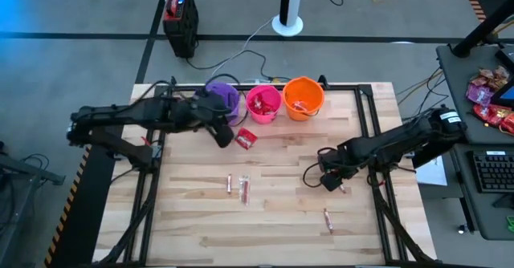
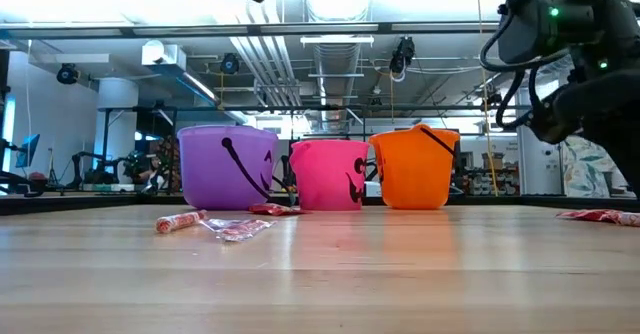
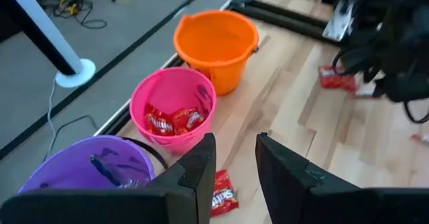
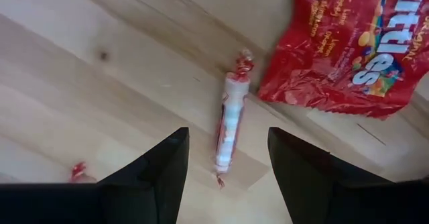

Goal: Sort candy by brand, put in halloween buckets
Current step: Put the transparent candy roll into the orange bucket

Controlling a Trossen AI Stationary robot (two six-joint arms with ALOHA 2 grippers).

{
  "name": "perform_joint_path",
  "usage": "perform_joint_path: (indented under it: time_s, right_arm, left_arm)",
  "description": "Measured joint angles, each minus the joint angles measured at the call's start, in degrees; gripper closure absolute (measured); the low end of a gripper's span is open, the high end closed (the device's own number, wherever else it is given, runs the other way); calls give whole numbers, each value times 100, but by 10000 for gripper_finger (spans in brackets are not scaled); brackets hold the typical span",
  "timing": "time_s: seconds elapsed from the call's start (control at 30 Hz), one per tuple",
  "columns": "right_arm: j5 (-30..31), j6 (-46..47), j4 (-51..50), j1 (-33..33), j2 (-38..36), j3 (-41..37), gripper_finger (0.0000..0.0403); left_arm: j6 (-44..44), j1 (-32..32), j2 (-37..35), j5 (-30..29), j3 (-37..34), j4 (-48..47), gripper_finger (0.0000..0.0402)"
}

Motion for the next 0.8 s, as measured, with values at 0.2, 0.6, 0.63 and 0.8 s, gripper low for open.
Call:
perform_joint_path:
  time_s: [0.2, 0.6, 0.63, 0.8]
  right_arm:
    - [-2, 39, 388, 45, 295, -254, 219]
    - [45, 29, 716, 236, 698, -242, 352]
    - [44, 24, 714, 236, 673, -242, 367]
    - [66, 194, 623, 236, 363, -158, 375]
  left_arm:
    - [-121, 0, -810, 1, -699, 636, 311]
    - [-108, 11, -1395, -54, -1554, 1522, 311]
    - [-108, 13, -1397, -54, -1572, 1533, 311]
    - [-96, 13, -1369, -56, -1606, 1510, 311]
